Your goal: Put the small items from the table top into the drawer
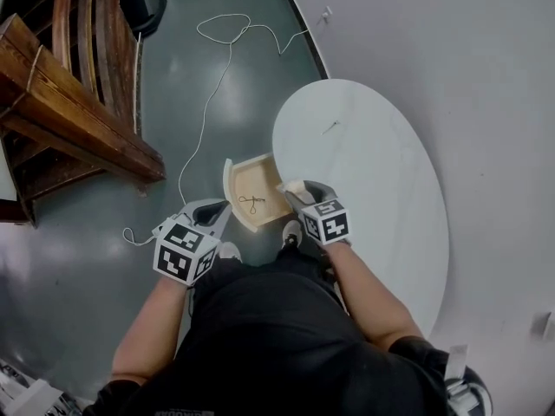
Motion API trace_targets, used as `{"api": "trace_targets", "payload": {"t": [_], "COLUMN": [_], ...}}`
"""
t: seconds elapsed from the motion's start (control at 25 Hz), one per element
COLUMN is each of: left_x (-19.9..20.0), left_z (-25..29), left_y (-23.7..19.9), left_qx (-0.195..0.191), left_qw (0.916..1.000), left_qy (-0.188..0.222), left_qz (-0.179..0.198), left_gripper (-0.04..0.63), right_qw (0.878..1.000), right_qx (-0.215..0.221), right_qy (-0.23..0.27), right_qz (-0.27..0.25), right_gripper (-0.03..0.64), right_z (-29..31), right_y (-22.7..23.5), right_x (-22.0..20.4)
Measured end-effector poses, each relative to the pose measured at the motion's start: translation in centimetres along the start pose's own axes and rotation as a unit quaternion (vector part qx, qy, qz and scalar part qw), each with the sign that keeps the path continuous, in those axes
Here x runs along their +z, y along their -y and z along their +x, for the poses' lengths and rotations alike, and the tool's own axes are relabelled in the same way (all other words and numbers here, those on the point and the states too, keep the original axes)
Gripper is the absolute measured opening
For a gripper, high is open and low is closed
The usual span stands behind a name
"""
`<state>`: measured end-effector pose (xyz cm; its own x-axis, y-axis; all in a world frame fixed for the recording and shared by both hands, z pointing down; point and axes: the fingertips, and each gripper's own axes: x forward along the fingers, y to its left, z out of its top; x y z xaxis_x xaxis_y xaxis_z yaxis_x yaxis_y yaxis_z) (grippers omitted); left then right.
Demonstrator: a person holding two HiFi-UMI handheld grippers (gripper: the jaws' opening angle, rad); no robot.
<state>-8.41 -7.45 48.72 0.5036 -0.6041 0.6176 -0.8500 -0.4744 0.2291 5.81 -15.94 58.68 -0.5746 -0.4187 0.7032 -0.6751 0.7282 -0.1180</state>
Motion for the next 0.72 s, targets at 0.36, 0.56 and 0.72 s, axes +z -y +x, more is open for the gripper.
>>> {"api": "trace_targets", "payload": {"t": [0.36, 0.56, 0.72], "left_x": [-2.8, -3.7, -4.8], "left_z": [-2.0, -3.0, -3.5], "left_y": [-2.3, -3.6, -4.6], "left_qx": [0.017, 0.029, 0.038], "left_qw": [0.9996, 0.9988, 0.9979], "left_qy": [-0.007, -0.006, -0.011], "left_qz": [-0.02, -0.04, -0.052], "left_gripper": [0.015, 0.015, 0.015], "right_qw": [0.997, 0.996, 0.995], "right_qx": [0.068, 0.066, 0.043], "right_qy": [-0.026, -0.063, -0.084], "right_qz": [-0.015, -0.008, 0.016], "right_gripper": [0.213, 0.213, 0.213], "right_z": [4.0, 7.5, 10.9], "right_y": [-7.6, -8.6, -8.1], "right_x": [-0.7, -1.6, -2.7]}}
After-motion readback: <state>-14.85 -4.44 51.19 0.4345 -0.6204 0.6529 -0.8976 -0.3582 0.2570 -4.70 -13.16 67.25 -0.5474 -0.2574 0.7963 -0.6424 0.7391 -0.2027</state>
